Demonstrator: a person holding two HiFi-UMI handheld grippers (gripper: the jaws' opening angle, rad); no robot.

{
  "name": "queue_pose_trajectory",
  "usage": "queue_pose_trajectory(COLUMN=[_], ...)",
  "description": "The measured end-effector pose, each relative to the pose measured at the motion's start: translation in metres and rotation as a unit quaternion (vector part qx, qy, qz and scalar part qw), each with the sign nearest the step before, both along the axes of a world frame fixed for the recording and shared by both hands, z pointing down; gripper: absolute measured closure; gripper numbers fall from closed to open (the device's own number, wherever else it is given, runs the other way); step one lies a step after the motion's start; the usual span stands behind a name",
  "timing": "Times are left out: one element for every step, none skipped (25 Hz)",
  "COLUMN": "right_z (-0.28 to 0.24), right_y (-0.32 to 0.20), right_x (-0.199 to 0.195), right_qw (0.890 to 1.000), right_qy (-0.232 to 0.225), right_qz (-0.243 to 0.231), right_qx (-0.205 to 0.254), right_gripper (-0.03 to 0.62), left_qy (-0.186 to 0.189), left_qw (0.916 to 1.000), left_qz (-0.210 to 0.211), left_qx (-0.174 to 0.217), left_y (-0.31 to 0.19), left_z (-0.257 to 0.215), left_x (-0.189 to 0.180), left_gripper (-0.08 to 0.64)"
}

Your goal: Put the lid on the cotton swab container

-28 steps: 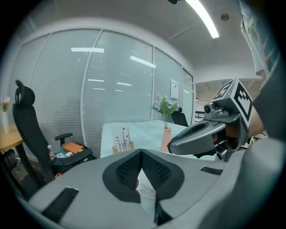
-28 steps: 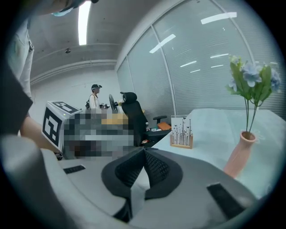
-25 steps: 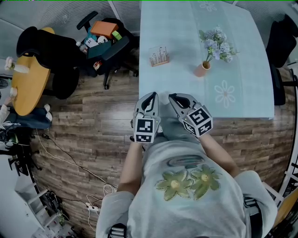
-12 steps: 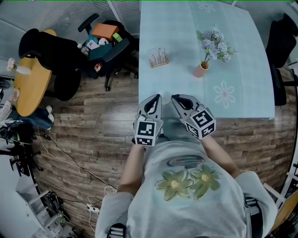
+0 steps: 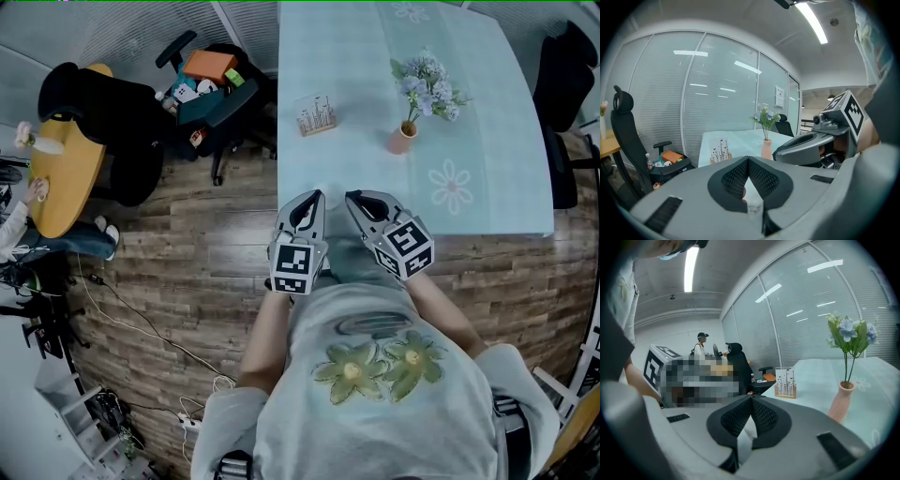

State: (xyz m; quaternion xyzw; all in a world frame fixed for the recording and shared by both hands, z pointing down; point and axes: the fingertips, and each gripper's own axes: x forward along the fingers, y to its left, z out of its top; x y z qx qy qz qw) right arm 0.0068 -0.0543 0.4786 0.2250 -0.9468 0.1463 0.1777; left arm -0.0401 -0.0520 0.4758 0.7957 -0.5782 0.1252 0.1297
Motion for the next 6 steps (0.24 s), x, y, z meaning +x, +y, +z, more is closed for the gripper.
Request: queue_pose_trajectory(right_z=[0.0005, 0.0008, 0.0009, 0.0008, 0.0007, 0.0007], right_y=[0.0006, 0.0014, 0.0025, 0.0036, 0.0049, 0.0061], right_x=[0.0003, 0.0006, 0.001, 0.0015, 0.0021, 0.0026], right_qw=[1.0, 1.0, 1.0, 1.0, 1.0, 1.0], right_qy=[0.001, 0.001, 0.002, 0.002, 0.003, 0.003], right_qz=[0.0, 0.0, 0.0, 0.0, 0.0, 0.001], right_qx=[0.0, 0.0, 0.0, 0.0, 0.0, 0.0], right_gripper=[0.595, 0.595, 0.595, 0.595, 0.595, 0.595], left_qy=[-0.001, -0.001, -0.002, -0.002, -0.002, -0.002], left_qw=[1.0, 1.0, 1.0, 1.0, 1.0, 1.0], left_qz=[0.0, 0.0, 0.0, 0.0, 0.0, 0.001], left_qx=[0.0, -0.001, -0.001, -0.002, -0.002, -0.002], left_y=[0.0009, 0.0019, 0.0031, 0.0044, 0.0057, 0.007], left_z=[0.0006, 0.0009, 0.0009, 0.0007, 0.0005, 0.0003], left_x=[-0.0001, -0.0001, 0.0001, 0.0005, 0.0009, 0.0013], left_gripper=[0.56, 0.56, 0.56, 0.561, 0.56, 0.56])
